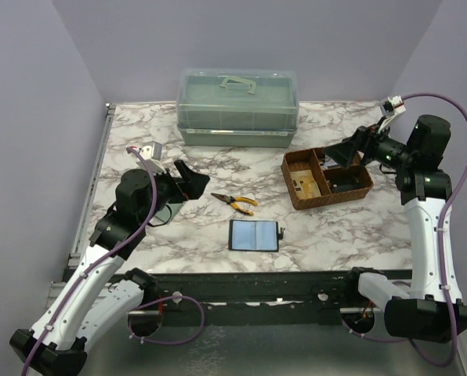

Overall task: Take the credit cards out of the card holder
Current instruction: Reset both arms

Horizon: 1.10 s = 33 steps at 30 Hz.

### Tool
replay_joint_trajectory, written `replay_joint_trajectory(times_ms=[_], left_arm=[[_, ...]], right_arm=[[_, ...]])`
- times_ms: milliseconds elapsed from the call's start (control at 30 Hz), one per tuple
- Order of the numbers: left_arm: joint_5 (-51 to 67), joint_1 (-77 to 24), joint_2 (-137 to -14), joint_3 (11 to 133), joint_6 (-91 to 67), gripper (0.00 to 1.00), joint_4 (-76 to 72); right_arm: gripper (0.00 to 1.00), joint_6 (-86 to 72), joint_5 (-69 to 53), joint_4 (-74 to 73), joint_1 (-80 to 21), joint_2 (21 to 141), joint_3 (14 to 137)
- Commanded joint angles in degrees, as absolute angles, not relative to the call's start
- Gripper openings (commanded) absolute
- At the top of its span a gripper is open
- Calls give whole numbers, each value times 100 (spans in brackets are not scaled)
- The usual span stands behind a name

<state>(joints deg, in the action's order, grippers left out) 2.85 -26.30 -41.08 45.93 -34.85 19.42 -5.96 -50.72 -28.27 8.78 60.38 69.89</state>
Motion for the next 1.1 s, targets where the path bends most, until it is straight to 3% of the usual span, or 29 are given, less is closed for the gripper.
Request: replay_joint_trajectory(times_ms=[0, 1067], left_arm=[[128, -2603, -4017, 4498, -3458, 99, 1933], [44, -2603, -3947, 4665, -3274, 99, 2119]], right_arm=[[99, -580, -5256, -2725, 956, 6011, 6943], [99, -599, -5278, -2877, 1084, 6026, 7230]])
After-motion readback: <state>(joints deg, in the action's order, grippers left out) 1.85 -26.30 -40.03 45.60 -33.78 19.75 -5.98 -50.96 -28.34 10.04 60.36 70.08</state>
